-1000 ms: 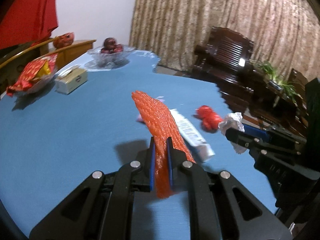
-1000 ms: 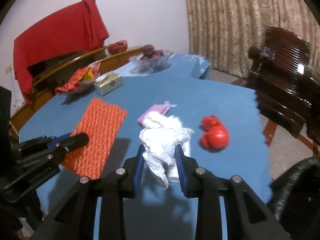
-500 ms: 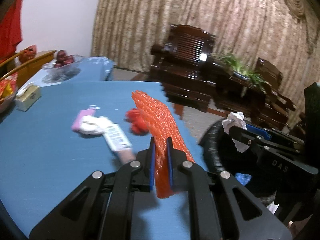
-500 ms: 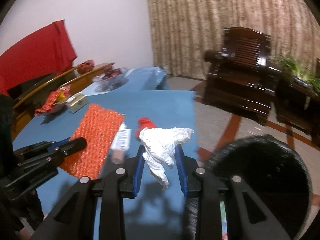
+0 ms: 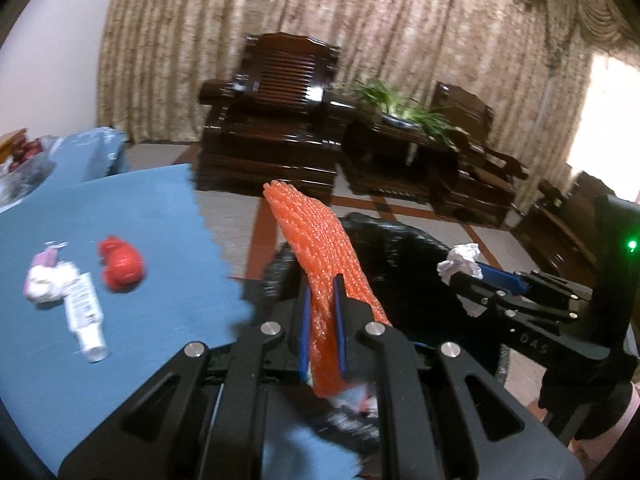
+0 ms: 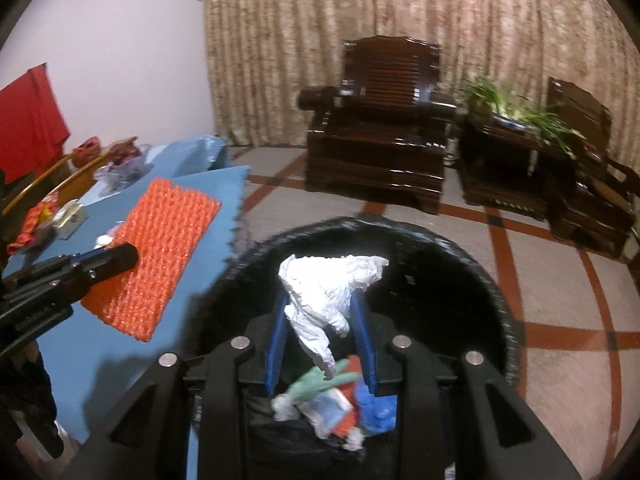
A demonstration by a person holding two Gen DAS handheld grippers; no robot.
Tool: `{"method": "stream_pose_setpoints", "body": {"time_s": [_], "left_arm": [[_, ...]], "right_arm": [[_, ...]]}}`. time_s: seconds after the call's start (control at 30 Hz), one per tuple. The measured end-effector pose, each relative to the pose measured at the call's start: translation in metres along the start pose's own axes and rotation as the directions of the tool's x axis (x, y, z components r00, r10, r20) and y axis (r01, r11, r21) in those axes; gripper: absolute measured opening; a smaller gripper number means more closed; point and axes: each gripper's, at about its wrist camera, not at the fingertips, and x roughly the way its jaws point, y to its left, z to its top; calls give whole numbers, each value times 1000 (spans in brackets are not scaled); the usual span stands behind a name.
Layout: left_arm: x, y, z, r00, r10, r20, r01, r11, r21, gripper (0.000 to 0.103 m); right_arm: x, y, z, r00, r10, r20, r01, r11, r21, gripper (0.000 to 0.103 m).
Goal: Collect trash
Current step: 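Carry the net and tissue over the bin and open both tools to drop them, then move both tools back toward the red bag and white tube on the table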
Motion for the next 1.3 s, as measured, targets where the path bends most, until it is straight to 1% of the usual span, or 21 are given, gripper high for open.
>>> {"method": "stream_pose_setpoints", "body": {"time_s": [0.13,0.17,0.23,0.3,0.33,0.37,0.4,0.47,0.53,0.6,0.67,0.83,0.97,1.17,1.3], "left_arm": [[22,-18,3,999,-40,-25,40,999,25,10],[27,-21,3,998,-48,-33,49,998,26,12],[32,-23,3,998,-53,-41,53,998,22,18],[35,-22,3,998,-48,-44,49,999,13,40],[33,-20,3,998,-43,-37,43,999,10,44],[32,-18,3,999,-41,-34,41,999,9,49],[30,-16,3,999,-36,-33,36,999,7,56],[27,-11,4,999,-22,-26,22,1000,-3,67],[21,-4,4,1000,-7,-13,7,1000,-17,74],[13,3,4,1000,29,4,-29,999,-23,88],[2,12,2,997,65,32,-64,997,-34,90],[-23,36,-5,990,137,44,-133,989,-71,92],[-44,59,-10,979,195,50,-189,977,-102,92],[-75,99,-18,953,300,46,-291,945,-152,92],[-95,125,-25,930,366,39,-353,917,-184,92]], "right_arm": [[6,-17,-4,999,-30,-14,30,999,21,32],[6,-18,-6,999,-35,-16,36,999,23,36],[8,-23,-8,999,-49,-21,49,998,31,40],[6,-30,-10,998,-59,-18,60,997,39,57],[5,-32,-11,998,-65,-14,65,997,44,59],[5,-33,-11,998,-67,-11,67,997,46,65],[4,-33,-11,997,-70,-9,70,996,47,76],[1,-33,-11,996,-86,6,86,995,50,90],[-1,-32,-9,997,-77,14,76,995,61,97],[-3,-30,-9,997,-70,14,69,995,70,97],[-3,-28,-7,998,-61,11,60,995,77,97],[-5,-12,-1,999,-32,23,31,998,61,97],[-4,10,2,1000,7,28,-8,1000,30,97],[5,51,12,996,81,28,-80,996,-29,97],[12,80,22,991,131,34,-129,990,-65,97]]}}
